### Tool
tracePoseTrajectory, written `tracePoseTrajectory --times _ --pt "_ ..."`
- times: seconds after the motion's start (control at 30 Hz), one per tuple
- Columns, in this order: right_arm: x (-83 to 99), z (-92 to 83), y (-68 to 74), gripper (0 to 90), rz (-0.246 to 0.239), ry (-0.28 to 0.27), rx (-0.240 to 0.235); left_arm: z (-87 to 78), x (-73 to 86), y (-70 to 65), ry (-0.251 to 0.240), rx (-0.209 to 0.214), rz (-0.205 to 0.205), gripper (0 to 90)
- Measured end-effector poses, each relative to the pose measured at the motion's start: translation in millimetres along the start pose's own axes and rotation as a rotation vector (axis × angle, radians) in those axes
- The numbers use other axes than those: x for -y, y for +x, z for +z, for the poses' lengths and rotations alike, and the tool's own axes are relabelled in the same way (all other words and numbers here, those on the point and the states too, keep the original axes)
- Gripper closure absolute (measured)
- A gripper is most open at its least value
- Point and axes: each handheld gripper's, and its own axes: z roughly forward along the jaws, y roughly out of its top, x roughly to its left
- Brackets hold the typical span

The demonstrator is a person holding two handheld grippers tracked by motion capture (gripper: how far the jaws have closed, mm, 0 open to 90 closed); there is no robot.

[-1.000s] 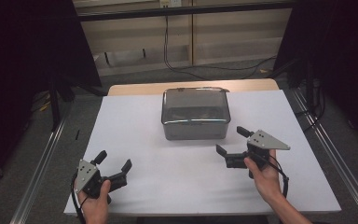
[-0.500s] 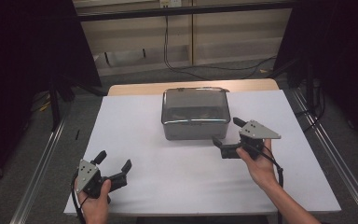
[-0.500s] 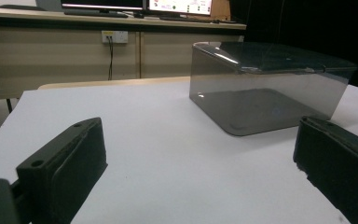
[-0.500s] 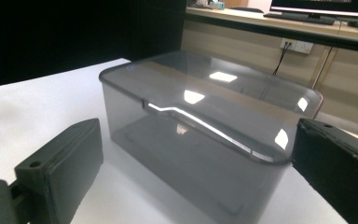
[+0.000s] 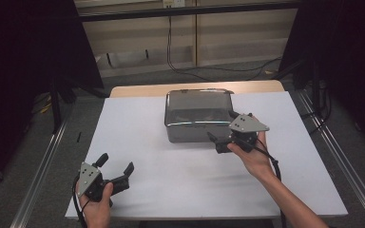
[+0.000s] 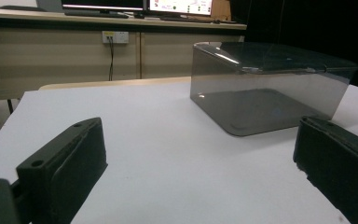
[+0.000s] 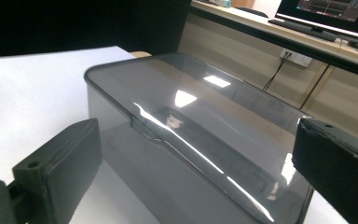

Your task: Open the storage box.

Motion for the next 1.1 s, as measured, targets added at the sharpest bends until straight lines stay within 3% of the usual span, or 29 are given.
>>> tracePoseTrajectory --times 0.1,0.13,0.2,0.43,0.47,0.5,0.73,0.87,1.03,1.07,1.1 --pt "-0.5 3.2 2.3 1.5 -0.032 0.011 0.004 -0.3 0.0 0.3 0.0 -0.001 0.001 2.3" --pt "-2.4 6.0 5.0 2.5 -0.126 0.037 0.03 -0.4 0.1 0.8 0.0 -0.002 0.002 2.3" --pt "-4.0 7.4 5.6 2.2 -0.137 0.031 0.027 0.0 0.2 1.7 0.002 -0.008 0.01 2.3" --pt "-5.3 14.6 11.4 2.2 -0.275 0.043 0.05 -0.1 0.5 1.7 0.001 -0.003 0.002 2.3" --pt "-5.3 14.6 11.4 2.2 -0.275 0.043 0.05 0.0 0.5 1.2 0.0 -0.002 0.001 2.3" --pt "-5.5 16.1 14.8 2.3 -0.347 0.046 0.082 0.2 0.5 0.7 0.0 -0.003 0.003 2.3" --pt "-3.4 21.5 19.6 2.2 -0.451 0.028 0.085 0.6 0.9 1.4 0.004 -0.004 0.0 2.3" --pt "-2.7 23.5 24.1 2.6 -0.555 0.036 0.109 0.6 1.3 2.4 0.012 -0.009 -0.005 2.3" --pt "-2.1 24.6 30.3 10.7 -0.665 0.037 0.119 1.2 1.5 2.2 0.013 -0.006 -0.003 2.3" --pt "-2.1 24.6 30.3 10.7 -0.665 0.037 0.119 1.2 1.5 2.2 0.013 -0.006 -0.003 2.3" --pt "-1.9 25.6 32.5 14.3 -0.704 0.044 0.127 1.0 1.4 2.4 0.014 -0.006 -0.001 2.3"
